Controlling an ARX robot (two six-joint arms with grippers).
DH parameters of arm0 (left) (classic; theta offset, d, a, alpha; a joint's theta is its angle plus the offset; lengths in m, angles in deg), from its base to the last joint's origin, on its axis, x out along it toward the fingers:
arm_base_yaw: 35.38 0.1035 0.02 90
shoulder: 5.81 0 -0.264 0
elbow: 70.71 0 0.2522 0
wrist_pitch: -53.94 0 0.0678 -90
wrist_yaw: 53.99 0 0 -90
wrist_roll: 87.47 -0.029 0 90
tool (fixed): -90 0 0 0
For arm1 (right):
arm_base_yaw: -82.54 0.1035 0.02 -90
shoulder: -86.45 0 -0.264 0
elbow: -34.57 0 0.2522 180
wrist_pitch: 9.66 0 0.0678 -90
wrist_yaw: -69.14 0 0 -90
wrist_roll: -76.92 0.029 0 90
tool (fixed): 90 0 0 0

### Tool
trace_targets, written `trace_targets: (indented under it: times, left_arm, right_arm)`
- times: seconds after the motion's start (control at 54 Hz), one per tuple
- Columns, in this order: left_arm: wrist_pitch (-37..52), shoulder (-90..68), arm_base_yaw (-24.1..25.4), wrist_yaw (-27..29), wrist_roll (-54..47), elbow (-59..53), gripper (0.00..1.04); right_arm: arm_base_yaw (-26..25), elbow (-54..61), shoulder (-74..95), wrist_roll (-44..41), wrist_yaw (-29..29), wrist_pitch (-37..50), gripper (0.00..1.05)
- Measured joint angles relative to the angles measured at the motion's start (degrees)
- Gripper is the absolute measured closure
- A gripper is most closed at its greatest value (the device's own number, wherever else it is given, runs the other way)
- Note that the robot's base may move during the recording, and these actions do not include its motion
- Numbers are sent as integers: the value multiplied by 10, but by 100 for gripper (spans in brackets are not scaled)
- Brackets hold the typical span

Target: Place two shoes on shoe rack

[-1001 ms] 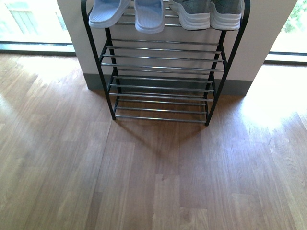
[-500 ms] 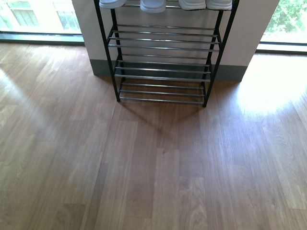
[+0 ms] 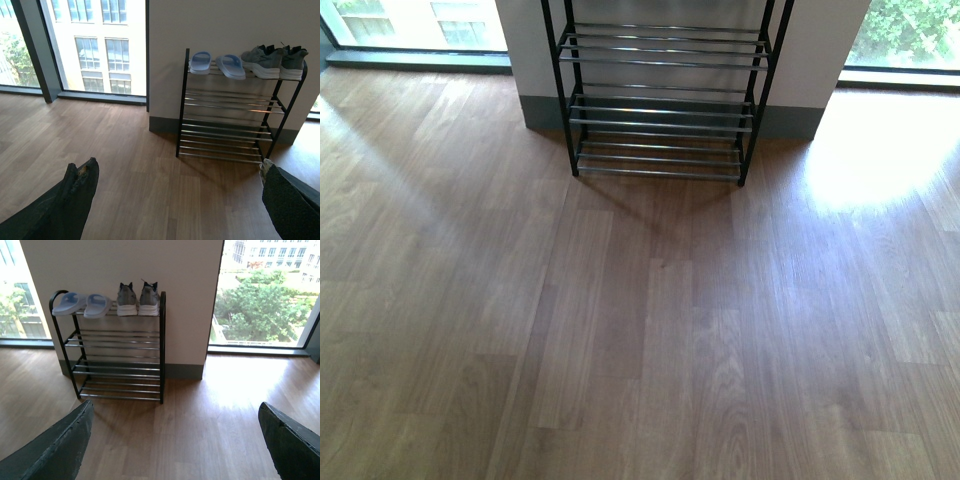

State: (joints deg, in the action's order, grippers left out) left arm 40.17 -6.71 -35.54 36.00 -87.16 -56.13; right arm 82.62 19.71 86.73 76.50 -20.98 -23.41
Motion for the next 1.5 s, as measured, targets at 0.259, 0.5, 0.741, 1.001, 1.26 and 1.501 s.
trace_targets:
  times: [0.259,0.5,0.741,1.001,1.26,1.501]
  left_arm:
    - [0,0,0,0,0,0,9]
    - [0,0,0,0,0,0,9]
    - [0,0,0,0,0,0,9]
    - [0,0,0,0,-1,0,9]
    - [0,0,0,0,-1,0,9]
    - [0,0,0,0,-1,0,9]
  right_arm:
    - [0,0,0,0,0,0,9]
    - [0,0,-1,0,0,0,9]
    - [0,0,-1,0,0,0,9]
    - [0,0,-1,0,0,0,9]
    - [0,0,-1,0,1,0,9]
    - [0,0,-1,0,1,0,9]
